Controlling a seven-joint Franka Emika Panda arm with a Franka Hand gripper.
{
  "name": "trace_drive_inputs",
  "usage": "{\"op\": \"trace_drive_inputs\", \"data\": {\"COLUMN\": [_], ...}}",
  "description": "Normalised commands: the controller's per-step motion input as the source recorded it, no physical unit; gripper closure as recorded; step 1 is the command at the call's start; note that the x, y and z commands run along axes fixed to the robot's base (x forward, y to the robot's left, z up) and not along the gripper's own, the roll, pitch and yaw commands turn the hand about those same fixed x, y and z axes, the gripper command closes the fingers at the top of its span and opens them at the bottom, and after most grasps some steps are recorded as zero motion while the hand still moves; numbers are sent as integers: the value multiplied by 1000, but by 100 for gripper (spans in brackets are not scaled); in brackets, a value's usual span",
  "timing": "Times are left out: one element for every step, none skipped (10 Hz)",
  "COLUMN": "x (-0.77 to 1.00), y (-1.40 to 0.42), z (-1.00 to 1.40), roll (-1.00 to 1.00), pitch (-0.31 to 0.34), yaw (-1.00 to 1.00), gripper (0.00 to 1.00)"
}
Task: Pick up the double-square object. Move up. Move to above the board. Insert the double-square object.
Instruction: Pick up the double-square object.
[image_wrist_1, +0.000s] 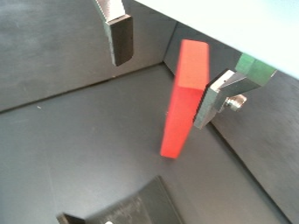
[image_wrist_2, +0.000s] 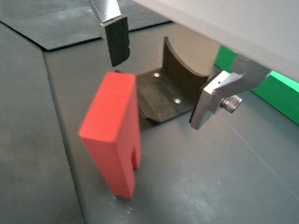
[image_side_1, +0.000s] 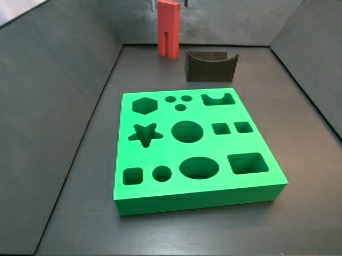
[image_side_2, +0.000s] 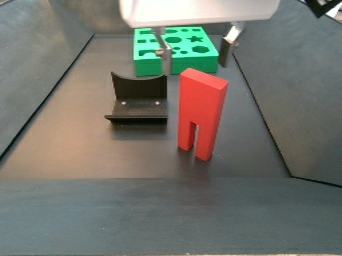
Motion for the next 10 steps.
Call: {"op": "trace_drive_inputs", "data": {"x": [474, 423, 131, -97, -220, -89, 0, 0, 0, 0], "y": [326, 394, 500, 374, 180, 43, 0, 0, 0, 0], "z": [0, -3, -226, -509, -749, -457, 0, 0, 0, 0], "roll": [-230, -256, -219, -23, 71, 36, 0, 0, 0, 0], "pitch": [0, 0, -59, -103, -181, -113, -9, 0, 0, 0], "yaw": [134, 266, 371, 420, 506, 234, 0, 0, 0, 0], "gripper": [0, 0, 0, 0, 0, 0, 0, 0, 100, 100]}}
